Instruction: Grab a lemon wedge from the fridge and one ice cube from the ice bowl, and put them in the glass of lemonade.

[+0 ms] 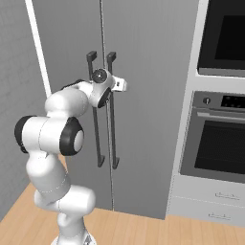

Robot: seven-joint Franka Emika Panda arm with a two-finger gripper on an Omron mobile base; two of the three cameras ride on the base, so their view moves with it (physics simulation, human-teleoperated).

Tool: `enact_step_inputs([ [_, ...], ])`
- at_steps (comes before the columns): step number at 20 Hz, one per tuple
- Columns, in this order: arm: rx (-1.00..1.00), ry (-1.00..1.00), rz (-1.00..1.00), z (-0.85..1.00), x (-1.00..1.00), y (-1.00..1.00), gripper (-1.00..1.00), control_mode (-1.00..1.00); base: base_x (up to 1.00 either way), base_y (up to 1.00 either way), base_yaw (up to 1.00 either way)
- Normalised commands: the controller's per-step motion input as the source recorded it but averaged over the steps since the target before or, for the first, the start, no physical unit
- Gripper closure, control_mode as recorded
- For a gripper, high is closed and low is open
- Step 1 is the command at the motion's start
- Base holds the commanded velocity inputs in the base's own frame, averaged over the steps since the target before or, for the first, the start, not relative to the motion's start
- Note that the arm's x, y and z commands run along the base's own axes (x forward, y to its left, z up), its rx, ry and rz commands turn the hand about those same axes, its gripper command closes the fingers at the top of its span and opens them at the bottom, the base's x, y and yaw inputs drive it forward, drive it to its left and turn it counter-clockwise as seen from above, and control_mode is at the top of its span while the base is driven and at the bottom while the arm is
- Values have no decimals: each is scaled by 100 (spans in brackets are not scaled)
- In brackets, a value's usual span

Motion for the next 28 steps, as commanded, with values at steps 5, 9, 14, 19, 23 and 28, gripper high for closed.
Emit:
enact_step_inputs([
  [5, 0, 0, 4, -40, 63, -18, -100, -100, 0, 0, 0],
  [9, 0, 0, 0, -9, 44, 0, 100, -100, 0, 0, 0],
  [14, 0, 19, 0, 0, -37, -6, 100, -100, 0, 0, 0],
  [19, 2, 13, 0, 7, -98, -52, 100, -100, 0, 0, 0],
  [23, 8, 4, 0, 20, -100, -93, 100, -100, 0, 0, 0],
  [28, 11, 0, 0, 20, -100, -100, 100, -100, 0, 0, 0],
])
